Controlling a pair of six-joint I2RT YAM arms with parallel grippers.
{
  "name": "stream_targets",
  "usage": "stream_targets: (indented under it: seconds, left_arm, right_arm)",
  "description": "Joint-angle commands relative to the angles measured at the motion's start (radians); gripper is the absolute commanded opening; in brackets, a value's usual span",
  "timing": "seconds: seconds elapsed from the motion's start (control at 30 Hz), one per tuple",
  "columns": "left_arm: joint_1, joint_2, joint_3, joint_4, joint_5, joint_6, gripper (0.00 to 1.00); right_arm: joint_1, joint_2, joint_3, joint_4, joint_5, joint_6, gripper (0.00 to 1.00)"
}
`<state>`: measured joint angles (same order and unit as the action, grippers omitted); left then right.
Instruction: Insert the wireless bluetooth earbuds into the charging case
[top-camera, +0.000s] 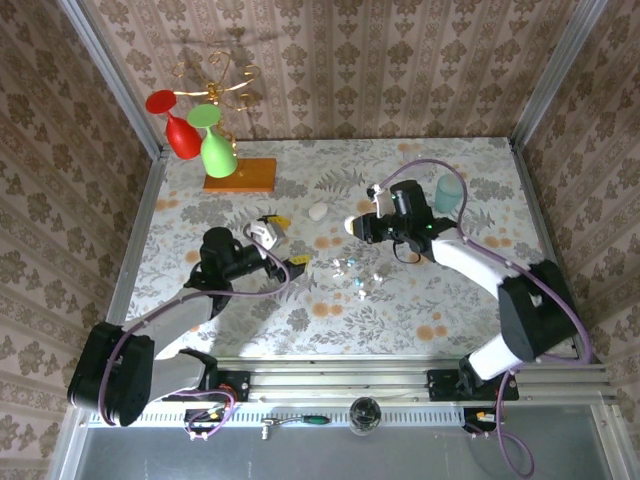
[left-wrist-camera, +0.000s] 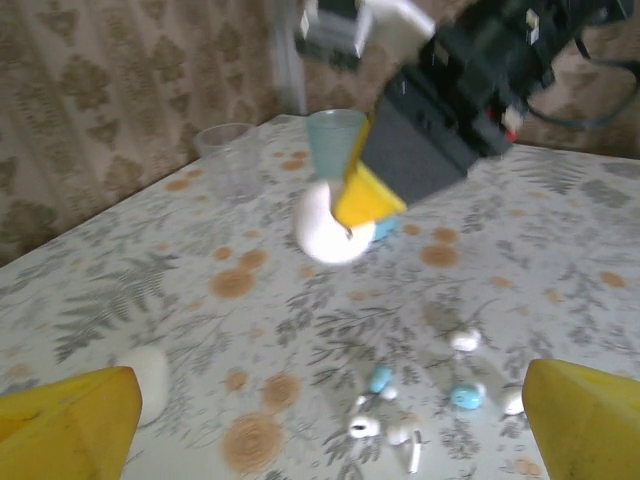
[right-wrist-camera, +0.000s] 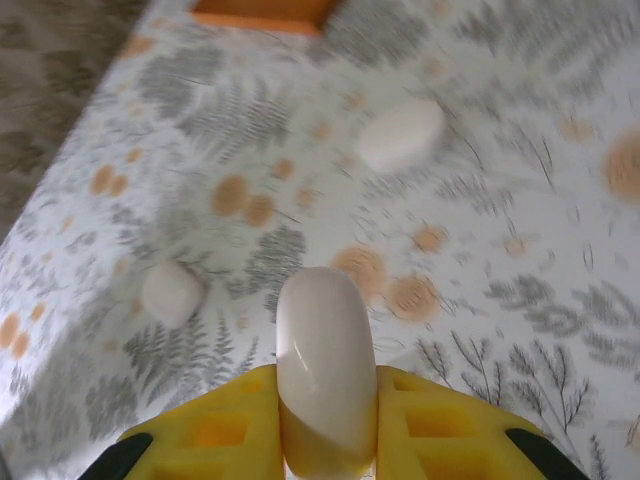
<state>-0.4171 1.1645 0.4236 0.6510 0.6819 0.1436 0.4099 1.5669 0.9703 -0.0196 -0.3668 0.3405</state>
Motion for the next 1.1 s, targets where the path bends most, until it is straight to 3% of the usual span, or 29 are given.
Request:
stream_targets:
  seconds: [0.0,0.37,0.6,0.73,0.93,1.07]
  left_arm:
    - [0.011,-0.018,-0.011,-0.042,-0.083,0.011,0.99]
    - [0.013,-0.070,-0.019,-0.059,-0.090,-0.055,0.98]
    - [0.026,-0.087,0.011,-0.144,-0.146,-0.130,0.98]
    - [0.065,-0.098,0.038,-0.209,-0.169,-0.211,0.96]
    - [0.222,-0.098,0.034,-0.251,-0.170,-0.395,0.98]
    - [0.338,-0.101,-0.005,-0.232,-0.152,-0.513,1.00]
  right_arm:
    - [-0.012,0.115,0.041,0.066,0.059,0.256,0.23]
    - [-0.019,0.385,0.182,0.073,0.064,0.343,0.27]
    - [-0.047,0.370,0.194,0.044,0.117,0.328,0.58]
    - [-0.043,0.269,0.183,-0.026,0.172,0.205,0.71]
    - [0.057,0.120,0.154,-0.081,0.075,-0.271,0.79]
    - [0.138,0.076,0.116,-0.053,-0.030,-0.494,0.82]
